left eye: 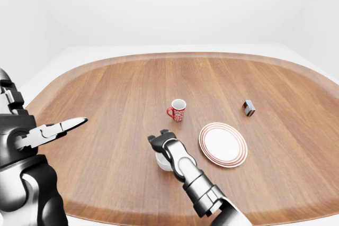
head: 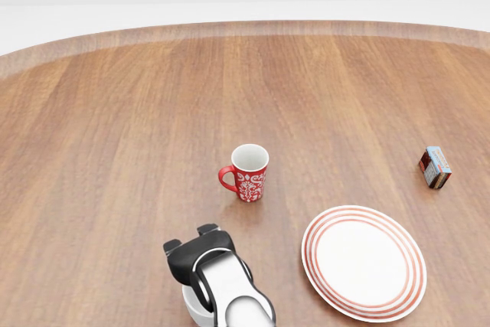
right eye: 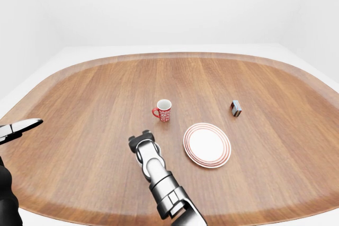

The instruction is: Put the white mug on the plate.

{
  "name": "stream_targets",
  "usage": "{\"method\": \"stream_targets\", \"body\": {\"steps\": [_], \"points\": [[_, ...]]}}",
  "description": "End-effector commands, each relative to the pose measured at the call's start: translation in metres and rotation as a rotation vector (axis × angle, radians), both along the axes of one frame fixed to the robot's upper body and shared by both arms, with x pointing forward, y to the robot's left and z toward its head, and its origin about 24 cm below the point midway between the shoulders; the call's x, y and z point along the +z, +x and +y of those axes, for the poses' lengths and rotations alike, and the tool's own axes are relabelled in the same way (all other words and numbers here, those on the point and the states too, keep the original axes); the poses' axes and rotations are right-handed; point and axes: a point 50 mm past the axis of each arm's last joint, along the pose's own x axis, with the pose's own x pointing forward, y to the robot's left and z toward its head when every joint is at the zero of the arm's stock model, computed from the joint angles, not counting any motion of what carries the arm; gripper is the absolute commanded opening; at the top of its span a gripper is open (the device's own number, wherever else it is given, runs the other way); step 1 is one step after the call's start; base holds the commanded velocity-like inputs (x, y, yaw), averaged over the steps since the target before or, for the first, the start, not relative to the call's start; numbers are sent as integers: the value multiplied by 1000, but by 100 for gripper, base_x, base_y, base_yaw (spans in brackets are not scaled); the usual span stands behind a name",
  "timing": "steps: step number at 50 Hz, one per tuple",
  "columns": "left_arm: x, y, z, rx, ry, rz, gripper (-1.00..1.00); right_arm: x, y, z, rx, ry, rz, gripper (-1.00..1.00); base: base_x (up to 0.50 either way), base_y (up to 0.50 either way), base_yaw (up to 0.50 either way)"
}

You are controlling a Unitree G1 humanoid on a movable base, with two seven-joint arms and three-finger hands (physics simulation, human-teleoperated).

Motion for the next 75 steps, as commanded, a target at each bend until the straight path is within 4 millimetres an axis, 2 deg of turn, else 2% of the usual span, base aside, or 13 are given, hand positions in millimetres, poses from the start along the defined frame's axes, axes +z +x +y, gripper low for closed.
{"method": "stream_targets", "body": {"steps": [1, 26, 27, 28, 29, 40, 48, 52, 53, 59, 65, 69, 75], "points": [[0, 0, -1, -3, 1, -1, 100, -8, 2, -2, -3, -19, 43, 100, 0, 0, 0], [-4, 3, 0, -5, -4, 19, 100, -31, -2, -8, -8, -54, 159, 100, 0, 0, 0], [-4, 3, 0, -4, -5, 20, 100, -32, -2, -9, -11, -54, 163, 69, 0, 0, 0], [-4, 3, 0, -4, -5, 18, 100, -32, -1, -9, -11, -55, 165, -40, 0, 0, 0], [-4, 2, 0, -4, -5, 18, 100, -31, -1, -9, -12, -51, 168, -100, 0, 0, 0], [-2, 1, 0, -3, -3, 11, 100, -31, -1, -10, -15, -53, 161, -100, 0, 0, 0], [-2, 1, 0, -3, -3, 10, 100, -20, 6, -15, -27, -42, 99, -100, 0, 0, 0], [-2, 1, 0, -2, -3, 10, 100, 12, 24, -27, -60, -27, -52, -100, 0, 0, 0], [-2, 1, 0, -2, -3, 10, 100, 31, 34, -34, -80, -17, -133, -100, 0, 0, 0], [-1, 0, 1, 0, -3, 3, 100, 97, 62, -61, -165, 12, -380, -100, 0, 0, 0], [0, 0, 0, -2, -2, 1, 100, 146, 88, -97, -260, 19, -504, -100, 0, 0, 0], [0, 1, -1, -3, 0, 1, 100, 154, 92, -121, -297, -29, -540, -100, 0, 0, 0], [0, 1, -1, -4, 4, 2, 100, 143, 99, -154, -385, -94, -494, -100, 0, 0, 0]]}}
